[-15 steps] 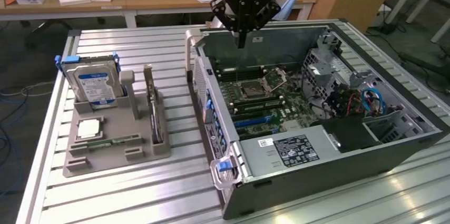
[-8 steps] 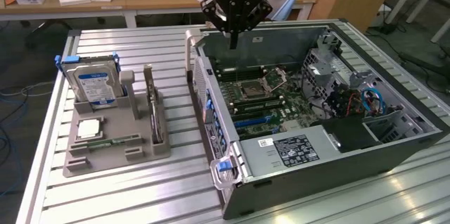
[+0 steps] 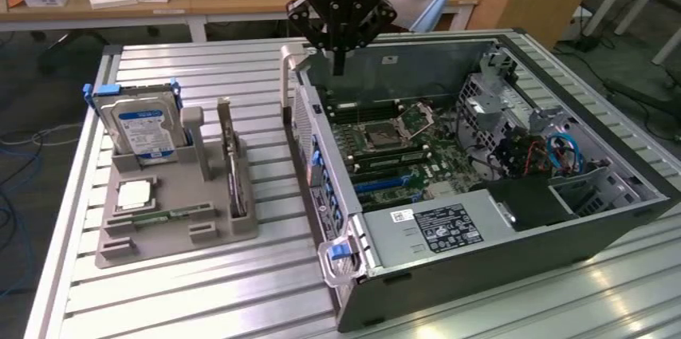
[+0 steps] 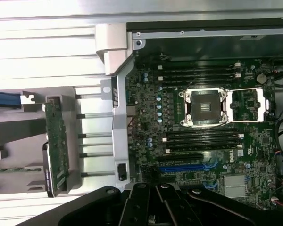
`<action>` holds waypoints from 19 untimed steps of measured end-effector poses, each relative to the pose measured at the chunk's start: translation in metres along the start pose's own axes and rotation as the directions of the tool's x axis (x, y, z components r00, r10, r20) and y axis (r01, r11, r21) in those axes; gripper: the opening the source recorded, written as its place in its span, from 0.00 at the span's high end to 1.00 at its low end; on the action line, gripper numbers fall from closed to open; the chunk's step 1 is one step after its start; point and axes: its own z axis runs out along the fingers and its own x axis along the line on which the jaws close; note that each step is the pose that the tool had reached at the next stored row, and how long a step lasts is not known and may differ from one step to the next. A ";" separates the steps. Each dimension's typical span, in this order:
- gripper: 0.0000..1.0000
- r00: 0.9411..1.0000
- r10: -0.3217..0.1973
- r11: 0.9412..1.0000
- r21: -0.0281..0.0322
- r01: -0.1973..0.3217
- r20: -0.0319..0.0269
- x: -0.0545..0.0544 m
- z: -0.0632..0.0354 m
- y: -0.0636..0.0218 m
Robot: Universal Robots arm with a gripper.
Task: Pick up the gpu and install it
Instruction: 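Reach for the gpu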
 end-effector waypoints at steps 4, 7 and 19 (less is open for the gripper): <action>0.90 1.000 0.000 1.000 0.000 0.000 0.000 0.012 -0.0001 -0.0009; 0.90 1.000 0.000 1.000 0.000 0.000 0.000 0.020 0.0000 -0.0015; 0.90 1.000 0.000 1.000 0.000 0.000 0.000 0.058 0.0002 -0.0044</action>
